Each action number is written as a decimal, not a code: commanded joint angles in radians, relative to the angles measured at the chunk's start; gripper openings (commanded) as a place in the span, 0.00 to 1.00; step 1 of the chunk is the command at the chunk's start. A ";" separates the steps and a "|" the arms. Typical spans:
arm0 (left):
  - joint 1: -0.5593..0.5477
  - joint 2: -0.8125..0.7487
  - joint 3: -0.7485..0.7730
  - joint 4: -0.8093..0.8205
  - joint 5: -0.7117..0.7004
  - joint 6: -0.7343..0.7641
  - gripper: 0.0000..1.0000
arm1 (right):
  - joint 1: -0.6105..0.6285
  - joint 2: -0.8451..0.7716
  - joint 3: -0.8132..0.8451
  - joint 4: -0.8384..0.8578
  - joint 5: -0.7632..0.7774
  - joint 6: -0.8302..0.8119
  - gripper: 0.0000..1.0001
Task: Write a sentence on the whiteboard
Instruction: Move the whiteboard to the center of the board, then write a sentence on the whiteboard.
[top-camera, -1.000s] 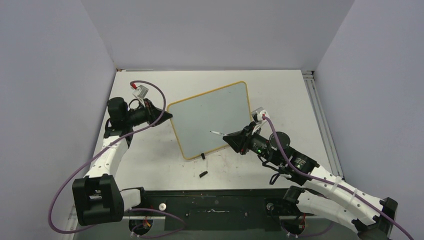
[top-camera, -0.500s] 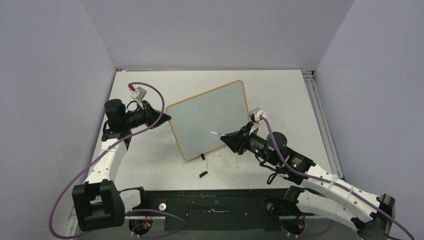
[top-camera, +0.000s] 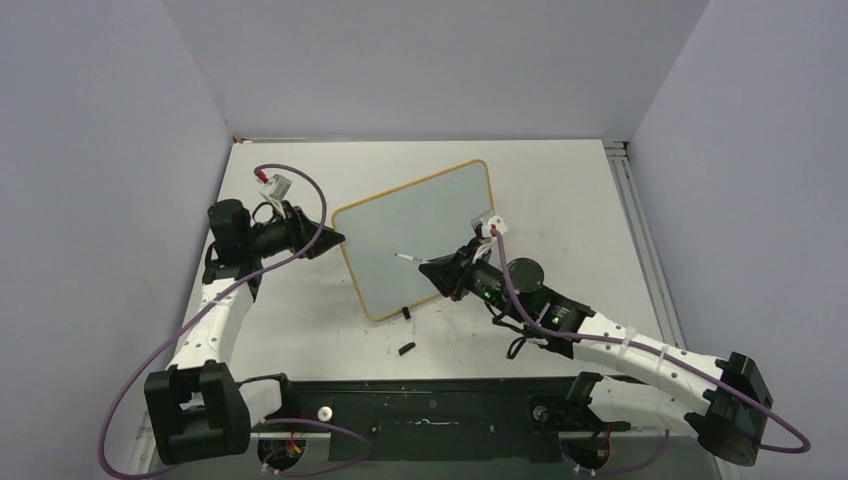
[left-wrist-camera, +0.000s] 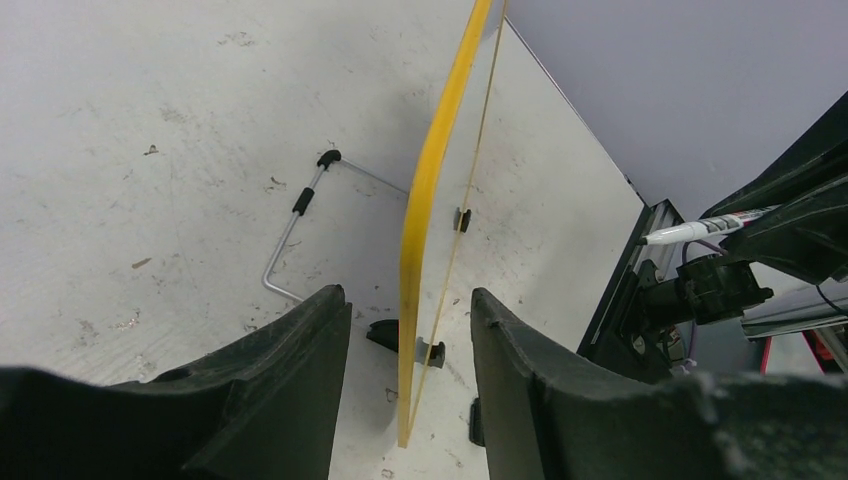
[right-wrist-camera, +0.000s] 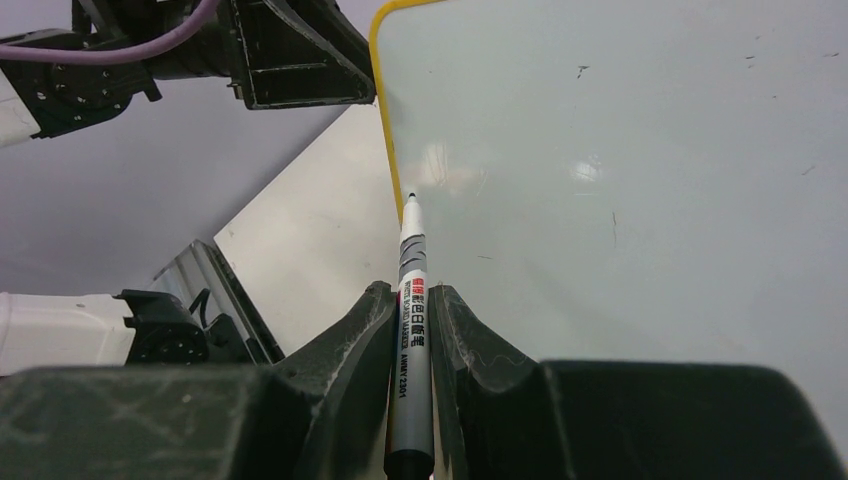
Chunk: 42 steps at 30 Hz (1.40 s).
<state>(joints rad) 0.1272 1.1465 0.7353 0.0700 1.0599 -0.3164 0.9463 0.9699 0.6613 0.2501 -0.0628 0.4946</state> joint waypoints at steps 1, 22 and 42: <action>-0.001 0.019 0.011 0.048 0.011 -0.018 0.46 | 0.018 0.070 0.059 0.178 0.018 -0.036 0.05; -0.038 0.082 0.035 0.059 0.025 0.000 0.00 | 0.061 0.367 0.214 0.355 0.085 -0.136 0.05; -0.038 0.065 0.037 -0.003 0.044 0.100 0.00 | 0.108 0.502 0.287 0.390 0.206 -0.200 0.05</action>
<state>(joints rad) 0.0868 1.2247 0.7418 0.1036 1.1015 -0.2611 1.0481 1.4616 0.8951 0.5526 0.1173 0.3157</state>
